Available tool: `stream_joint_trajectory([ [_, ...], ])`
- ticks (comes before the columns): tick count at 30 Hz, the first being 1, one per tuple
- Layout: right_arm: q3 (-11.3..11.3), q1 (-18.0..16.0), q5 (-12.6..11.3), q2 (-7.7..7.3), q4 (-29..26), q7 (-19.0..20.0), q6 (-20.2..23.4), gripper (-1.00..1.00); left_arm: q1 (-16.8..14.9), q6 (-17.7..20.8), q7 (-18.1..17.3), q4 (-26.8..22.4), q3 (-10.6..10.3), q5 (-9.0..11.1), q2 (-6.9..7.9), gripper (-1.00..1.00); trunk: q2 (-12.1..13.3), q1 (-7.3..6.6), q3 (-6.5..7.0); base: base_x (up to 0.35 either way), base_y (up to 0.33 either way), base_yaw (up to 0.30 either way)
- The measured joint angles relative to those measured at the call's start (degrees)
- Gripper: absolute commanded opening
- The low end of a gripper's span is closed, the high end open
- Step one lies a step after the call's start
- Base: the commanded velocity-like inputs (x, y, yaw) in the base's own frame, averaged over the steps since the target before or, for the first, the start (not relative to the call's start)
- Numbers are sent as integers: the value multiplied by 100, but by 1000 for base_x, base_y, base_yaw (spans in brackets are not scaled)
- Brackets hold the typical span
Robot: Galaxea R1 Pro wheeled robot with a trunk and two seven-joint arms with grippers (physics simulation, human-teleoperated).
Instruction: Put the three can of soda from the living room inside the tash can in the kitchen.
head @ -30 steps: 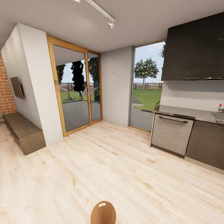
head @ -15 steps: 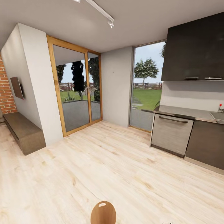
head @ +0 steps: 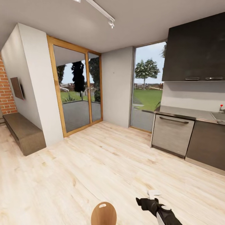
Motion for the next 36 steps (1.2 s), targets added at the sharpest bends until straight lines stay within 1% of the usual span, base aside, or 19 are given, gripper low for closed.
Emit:
stream_joint_trajectory([
  [2,17,-111,2,66,228,-29,7,100,0,-3,-5,-26,207,2,41,100,0,0,0,0,0,0],
  [3,38,-128,2,75,262,-33,8,100,0,-3,-6,-32,261,2,48,100,0,0,0,0,0,0],
  [4,126,-150,2,87,318,-38,4,100,0,-4,-8,-41,347,3,55,100,0,0,0,0,0,0],
  [8,331,-171,3,100,424,-44,-50,100,1,-5,-10,-51,440,4,62,100,0,0,0,0,0,0],
  [10,419,-177,3,106,493,-46,-209,100,1,-5,-11,-54,467,4,65,100,0,0,0,0,2,0],
  [13,469,-179,4,107,534,-47,-359,100,1,-5,-11,-54,485,4,66,100,0,0,0,0,39,0],
  [18,505,-181,5,107,562,-51,-465,100,1,-5,-9,-51,486,4,67,100,0,0,0,0,163,0],
  [26,526,-182,7,103,575,-52,-512,100,1,-5,-11,-49,480,4,67,100,0,0,0,0,84,0],
  [36,526,-182,4,100,576,-51,-516,100,1,-5,-12,-49,481,4,67,100,0,0,0,17,159,0],
])
